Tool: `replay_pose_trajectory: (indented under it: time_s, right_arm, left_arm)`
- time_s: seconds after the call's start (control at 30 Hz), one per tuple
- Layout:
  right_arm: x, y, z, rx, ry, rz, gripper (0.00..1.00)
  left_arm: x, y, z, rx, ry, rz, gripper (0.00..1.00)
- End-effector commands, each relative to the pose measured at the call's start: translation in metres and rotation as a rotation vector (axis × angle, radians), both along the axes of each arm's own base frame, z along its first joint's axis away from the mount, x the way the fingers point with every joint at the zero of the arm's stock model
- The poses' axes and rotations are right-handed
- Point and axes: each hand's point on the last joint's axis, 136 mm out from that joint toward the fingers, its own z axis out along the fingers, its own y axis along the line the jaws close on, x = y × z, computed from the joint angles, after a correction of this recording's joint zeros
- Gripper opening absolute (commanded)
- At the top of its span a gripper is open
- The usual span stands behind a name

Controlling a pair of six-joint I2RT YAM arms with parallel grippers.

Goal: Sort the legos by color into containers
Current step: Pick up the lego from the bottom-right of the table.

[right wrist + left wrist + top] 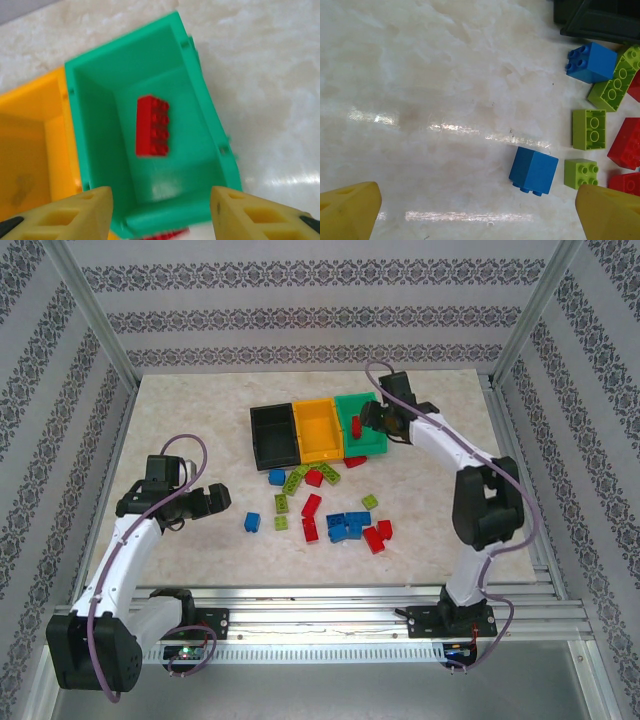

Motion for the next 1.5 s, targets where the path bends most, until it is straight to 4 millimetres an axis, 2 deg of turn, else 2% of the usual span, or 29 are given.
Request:
replay_pose_trajectory:
  time_s: [0.0,0.17,0.23,0.37,0.53,0.67,0.77,0.93,1.17,1.33,1.47]
  right_arm:
    - [-0.039,0.009,0.005,-0.003,0.008,0.107,0.54]
    - [-0.107,0.006,-0.035,0.018,0.128,0.186,0.55]
    - [-0.129,0.01,-0.048,0.037,0.149,0.233,0.55]
    - [-0.169,0.002,-0.075,-0.011,0.239,0.252,0.55]
    - [-0.211,-0.009,-0.091,-0.05,0.323,0.249,0.53]
    - [-0.234,-0.018,-0.099,-0.074,0.356,0.227,0.52]
    - [-0.243,-0.02,-0.106,-0.085,0.38,0.22,0.51]
    - [-0.246,-0.014,-0.114,-0.087,0.401,0.232,0.5]
    - [-0.246,-0.013,-0.122,-0.114,0.422,0.231,0.32]
    - [-0.233,-0.013,-0.103,-0.115,0.364,0.227,0.3]
    - [-0.198,-0.011,-0.072,-0.085,0.264,0.213,0.3]
  left_arm:
    - [0.001,0.001,-0.005,0.005,0.016,-0.005,1.0]
    - [0.001,0.001,-0.007,0.007,0.028,-0.01,1.0]
    - [0.001,0.001,-0.006,0.01,0.026,-0.009,1.0]
    - [0.001,0.001,-0.006,0.01,0.026,-0.009,1.0]
    - [0.0,0.001,-0.005,0.01,0.022,-0.008,1.0]
    - [0.0,0.003,-0.005,0.018,0.02,-0.005,1.0]
    - [0.001,0.003,-0.005,0.023,0.019,-0.007,1.0]
    - [0.0,0.003,-0.005,0.019,0.019,-0.006,1.0]
    - [-0.001,0.004,-0.004,0.026,0.014,0.0,1.0]
    - [0.0,0.004,-0.004,0.026,0.009,0.0,1.0]
    - [0.0,0.005,-0.006,0.032,0.021,-0.003,1.0]
